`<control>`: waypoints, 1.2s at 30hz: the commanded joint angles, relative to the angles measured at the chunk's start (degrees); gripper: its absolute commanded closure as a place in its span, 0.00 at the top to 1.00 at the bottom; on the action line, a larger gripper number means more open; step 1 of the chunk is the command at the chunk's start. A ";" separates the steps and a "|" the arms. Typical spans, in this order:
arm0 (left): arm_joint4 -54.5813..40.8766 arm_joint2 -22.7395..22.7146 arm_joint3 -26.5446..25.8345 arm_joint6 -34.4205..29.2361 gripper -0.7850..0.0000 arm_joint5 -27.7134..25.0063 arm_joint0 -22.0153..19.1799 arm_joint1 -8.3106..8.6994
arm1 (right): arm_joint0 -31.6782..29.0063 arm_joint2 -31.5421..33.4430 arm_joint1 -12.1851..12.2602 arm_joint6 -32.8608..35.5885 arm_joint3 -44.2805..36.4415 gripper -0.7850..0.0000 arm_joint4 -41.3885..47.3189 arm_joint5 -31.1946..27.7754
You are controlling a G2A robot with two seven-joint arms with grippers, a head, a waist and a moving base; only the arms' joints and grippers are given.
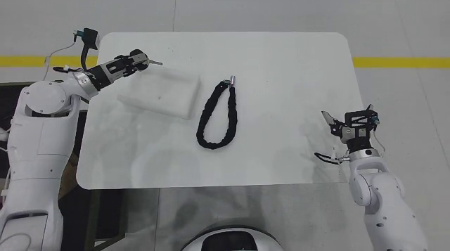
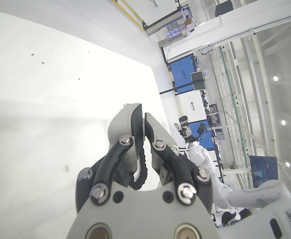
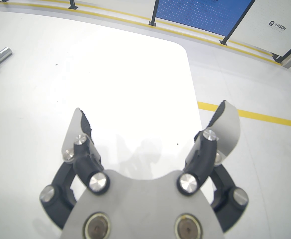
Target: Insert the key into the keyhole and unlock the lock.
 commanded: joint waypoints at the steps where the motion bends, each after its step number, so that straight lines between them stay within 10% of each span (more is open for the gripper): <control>1: -0.01 0.00 0.00 0.00 0.00 0.00 0.00 0.00 | 0.00 0.00 0.00 0.00 0.00 1.00 0.00 0.00; 13: -0.01 0.00 0.00 0.00 0.00 0.00 0.00 0.00 | 0.44 -5.43 -0.26 5.65 -8.48 1.00 3.70 -8.62; 24: -0.01 0.00 0.00 0.00 0.00 0.00 0.00 0.00 | 33.81 -29.66 -4.88 58.65 -2.60 1.00 22.46 4.32; 36: -0.01 0.00 0.00 0.00 0.00 0.00 0.00 0.00 | 41.80 -34.93 -7.66 61.92 2.97 1.00 28.71 9.35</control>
